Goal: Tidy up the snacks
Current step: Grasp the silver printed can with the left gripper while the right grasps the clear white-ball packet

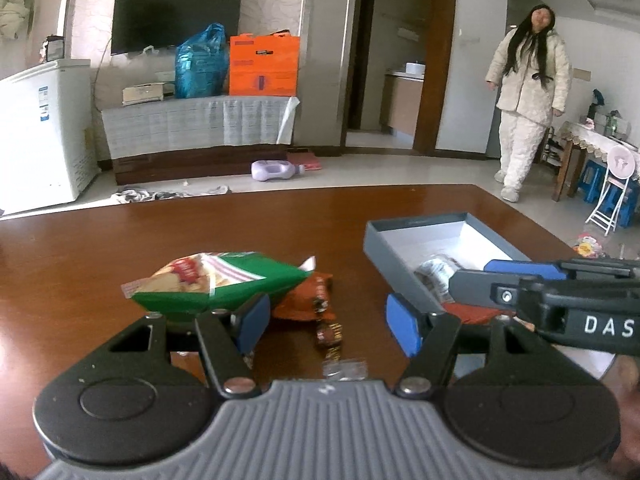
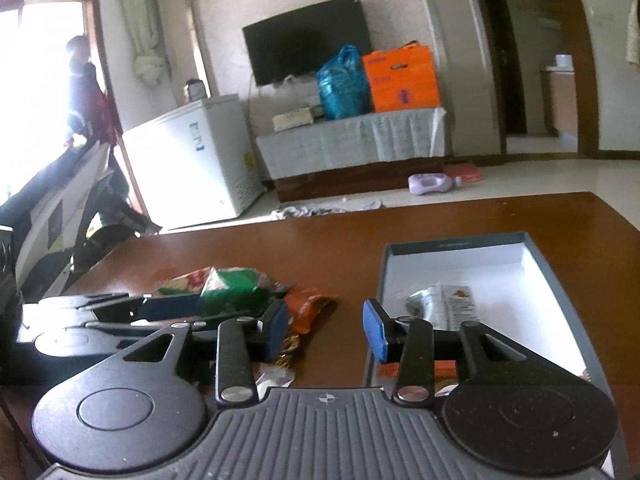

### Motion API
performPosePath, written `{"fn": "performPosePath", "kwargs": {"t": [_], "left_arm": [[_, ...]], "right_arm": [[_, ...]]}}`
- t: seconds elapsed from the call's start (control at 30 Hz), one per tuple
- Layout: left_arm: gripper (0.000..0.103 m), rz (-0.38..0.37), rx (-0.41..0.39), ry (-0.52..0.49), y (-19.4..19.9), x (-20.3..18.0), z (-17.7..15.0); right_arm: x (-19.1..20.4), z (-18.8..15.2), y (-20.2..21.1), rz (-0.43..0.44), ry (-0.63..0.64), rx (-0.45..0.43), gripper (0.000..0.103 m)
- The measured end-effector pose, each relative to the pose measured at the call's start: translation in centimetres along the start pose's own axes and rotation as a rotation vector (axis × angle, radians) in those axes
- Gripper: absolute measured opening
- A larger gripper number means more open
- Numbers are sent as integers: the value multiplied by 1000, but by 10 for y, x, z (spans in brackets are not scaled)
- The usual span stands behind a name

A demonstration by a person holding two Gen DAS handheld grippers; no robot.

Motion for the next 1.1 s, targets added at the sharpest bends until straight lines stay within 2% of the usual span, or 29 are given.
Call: {"fn": "performPosePath", "kwargs": {"t": [0.43,0.7,0.9,1.1], "left_arm": [[65,50,50,-5,11,25,-19],[65,76,108,-1,4,34,-34],[65,105,172,-21,-11,36,-45],[65,124,202,-21,-21,40,-51]], "right_arm": [[18,-24,-11,26,31,105,51],[29,-35,-21,24,41,159,52],[37,-47,-33,5,73,209,53],[46,-59,-47,-22,97,239,54]]}}
Point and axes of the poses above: each gripper's, at about its wrist camera, not at the fingertips, and y roughly against the way its jaws point, x to its left, z to its top, the point moved 4 cm from there along -y, roughly the way its jaws point, and after that the axes turned 13 degrees about -y, right-handed, at the moved point
